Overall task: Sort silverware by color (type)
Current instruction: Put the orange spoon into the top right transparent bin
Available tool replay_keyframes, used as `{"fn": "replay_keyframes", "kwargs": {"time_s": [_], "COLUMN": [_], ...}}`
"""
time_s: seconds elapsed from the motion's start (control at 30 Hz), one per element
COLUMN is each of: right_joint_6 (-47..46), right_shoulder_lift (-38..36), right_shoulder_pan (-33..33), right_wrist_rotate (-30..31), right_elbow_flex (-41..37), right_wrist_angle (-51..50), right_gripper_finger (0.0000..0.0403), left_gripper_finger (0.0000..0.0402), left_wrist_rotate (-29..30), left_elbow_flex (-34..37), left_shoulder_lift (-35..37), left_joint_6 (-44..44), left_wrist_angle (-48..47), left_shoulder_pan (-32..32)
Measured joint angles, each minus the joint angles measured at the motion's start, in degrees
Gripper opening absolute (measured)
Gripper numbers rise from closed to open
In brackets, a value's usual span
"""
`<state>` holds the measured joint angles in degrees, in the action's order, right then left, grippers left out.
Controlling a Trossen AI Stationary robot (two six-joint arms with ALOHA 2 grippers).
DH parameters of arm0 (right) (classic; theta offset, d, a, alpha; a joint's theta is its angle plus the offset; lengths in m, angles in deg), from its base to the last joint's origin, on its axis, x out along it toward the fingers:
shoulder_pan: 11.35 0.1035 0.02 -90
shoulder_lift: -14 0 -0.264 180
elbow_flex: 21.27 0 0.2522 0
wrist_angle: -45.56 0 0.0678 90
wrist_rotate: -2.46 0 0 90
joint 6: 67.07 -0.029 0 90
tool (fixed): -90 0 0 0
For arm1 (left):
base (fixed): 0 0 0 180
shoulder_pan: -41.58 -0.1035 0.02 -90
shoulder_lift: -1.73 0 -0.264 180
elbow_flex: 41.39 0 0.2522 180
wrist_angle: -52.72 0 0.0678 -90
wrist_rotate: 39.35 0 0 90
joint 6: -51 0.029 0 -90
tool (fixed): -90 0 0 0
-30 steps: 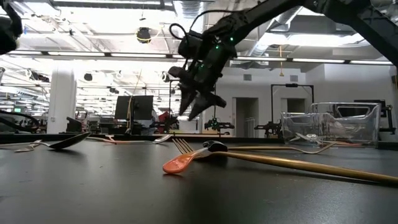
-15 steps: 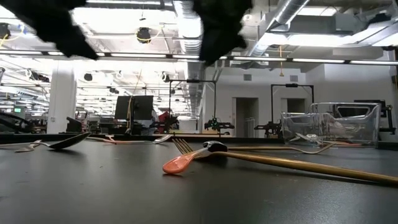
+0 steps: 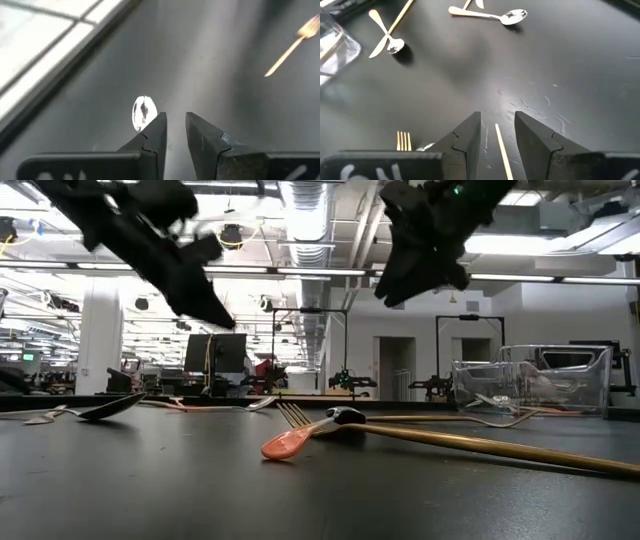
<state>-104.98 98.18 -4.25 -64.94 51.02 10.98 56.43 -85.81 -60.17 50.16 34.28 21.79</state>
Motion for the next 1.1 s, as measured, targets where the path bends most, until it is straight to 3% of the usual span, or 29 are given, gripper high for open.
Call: {"fn": "replay_keyframes", "kwargs": {"time_s": [0.37, 0.67, 0.8, 0.93, 1.0, 1.1], "right_joint_6": [4.22, 4.37, 3.09, 0.43, -1.63, -6.31], "right_shoulder_lift": [0.0, 0.48, 0.48, 0.48, 0.72, 3.42], "right_shoulder_pan": [-1.58, -1.47, -0.67, 0.04, 0.64, 1.58], "right_wrist_rotate": [0.09, 0.06, 0.07, 0.8, 4.32, 12.19], "right_elbow_flex": [-1.95, -1.98, -1.98, -1.98, -1.98, -1.9], "right_wrist_angle": [4.33, 4.69, 4.71, 5.17, 6.53, 10.35], "right_gripper_finger": [0.014, 0.014, 0.014, 0.014, 0.014, 0.014], "left_gripper_finger": [0.0105, 0.0106, 0.0086, 0.0031, 0.0009, 0.0008], "left_wrist_rotate": [-2.34, 0.8, 0.96, 0.4, 0.11, -2.23], "left_elbow_flex": [-0.88, -4.79, -5.16, -5.07, -5.03, -4.88], "left_shoulder_lift": [-20.32, -30.08, -30.87, -30.45, -30.45, -30.47], "left_joint_6": [-1.86, 0.28, 1.28, 1.79, 1.88, 1.74], "left_wrist_angle": [5.78, 6.13, 6.32, 6.21, 6.46, 8.24], "left_shoulder_pan": [-6.31, -7.45, -7.43, -7.38, -7.37, -7.12]}}
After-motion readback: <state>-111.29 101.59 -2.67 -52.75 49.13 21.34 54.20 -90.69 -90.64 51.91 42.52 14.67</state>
